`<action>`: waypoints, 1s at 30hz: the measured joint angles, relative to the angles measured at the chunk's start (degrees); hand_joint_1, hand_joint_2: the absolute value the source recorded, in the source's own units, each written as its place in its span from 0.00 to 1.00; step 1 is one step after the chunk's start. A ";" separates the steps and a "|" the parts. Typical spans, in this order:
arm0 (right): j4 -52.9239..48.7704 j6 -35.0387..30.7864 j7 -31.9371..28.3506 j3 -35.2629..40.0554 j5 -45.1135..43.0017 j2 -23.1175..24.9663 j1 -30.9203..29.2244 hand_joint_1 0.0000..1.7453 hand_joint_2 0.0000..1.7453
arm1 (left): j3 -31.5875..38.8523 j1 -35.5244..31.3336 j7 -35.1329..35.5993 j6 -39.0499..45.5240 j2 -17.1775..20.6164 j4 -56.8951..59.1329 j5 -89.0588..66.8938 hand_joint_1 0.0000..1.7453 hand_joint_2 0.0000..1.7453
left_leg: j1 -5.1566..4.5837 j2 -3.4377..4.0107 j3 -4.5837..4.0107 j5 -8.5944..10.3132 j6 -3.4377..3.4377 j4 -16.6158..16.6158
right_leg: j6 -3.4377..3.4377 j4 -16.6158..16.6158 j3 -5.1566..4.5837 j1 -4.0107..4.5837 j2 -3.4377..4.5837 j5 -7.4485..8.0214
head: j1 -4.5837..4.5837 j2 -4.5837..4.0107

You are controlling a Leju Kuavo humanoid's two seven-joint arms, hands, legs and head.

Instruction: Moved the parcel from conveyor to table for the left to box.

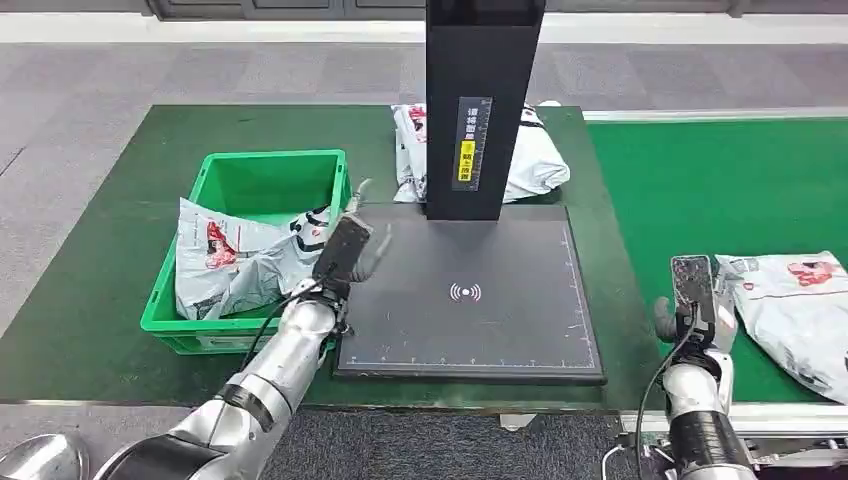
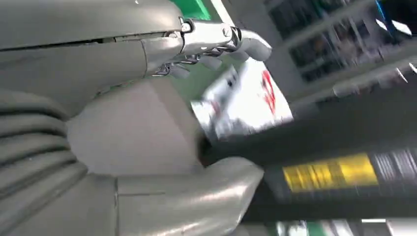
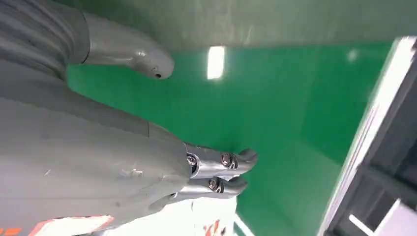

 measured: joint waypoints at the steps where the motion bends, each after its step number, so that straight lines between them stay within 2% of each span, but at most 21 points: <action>1: 0.64 -0.29 0.00 -0.22 0.40 -0.13 -0.25 0.00 1.00 | -0.88 0.08 0.00 0.00 -0.40 0.00 0.31 0.00 1.00 | 0.00 0.01 0.00 0.00 0.00 0.00 | 0.00 0.00 -0.01 0.00 0.00 0.00 | 0.00 0.02; 7: 9.72 -3.10 -0.61 -2.34 3.76 -3.25 -3.63 0.00 1.00 | -7.12 -0.05 0.37 -0.13 -2.10 0.96 6.70 0.00 1.00 | 0.00 -0.04 0.01 0.00 0.00 0.01 | 0.00 -0.01 -0.03 0.00 -0.01 0.00 | 0.00 0.02; 13: 17.54 -4.37 0.35 -4.38 5.27 -7.21 -3.99 0.00 1.00 | -12.42 -0.07 -0.50 1.05 -2.36 2.65 11.00 0.00 1.00 | -0.02 0.01 -0.04 -0.06 0.06 0.01 | 0.06 -0.01 -0.03 -0.03 0.00 -0.04 | 0.02 0.02; 19: 23.44 -2.21 4.33 -4.42 6.60 -9.95 -4.17 0.00 1.00 | -13.73 0.91 -3.72 2.89 -1.97 4.33 13.73 0.00 1.00 | -0.02 0.00 -0.03 -0.09 0.03 0.00 | 0.10 -0.01 -0.04 -0.03 -0.01 -0.08 | 0.00 0.02; 30: 28.57 0.33 8.83 -5.38 7.78 -11.67 -4.25 0.00 1.00 | -14.15 1.80 -5.00 3.23 -1.82 5.95 15.23 0.00 1.00 | -0.04 -0.02 -0.07 -0.10 0.04 0.01 | 0.12 -0.01 -0.03 -0.05 -0.01 -0.09 | 0.02 0.02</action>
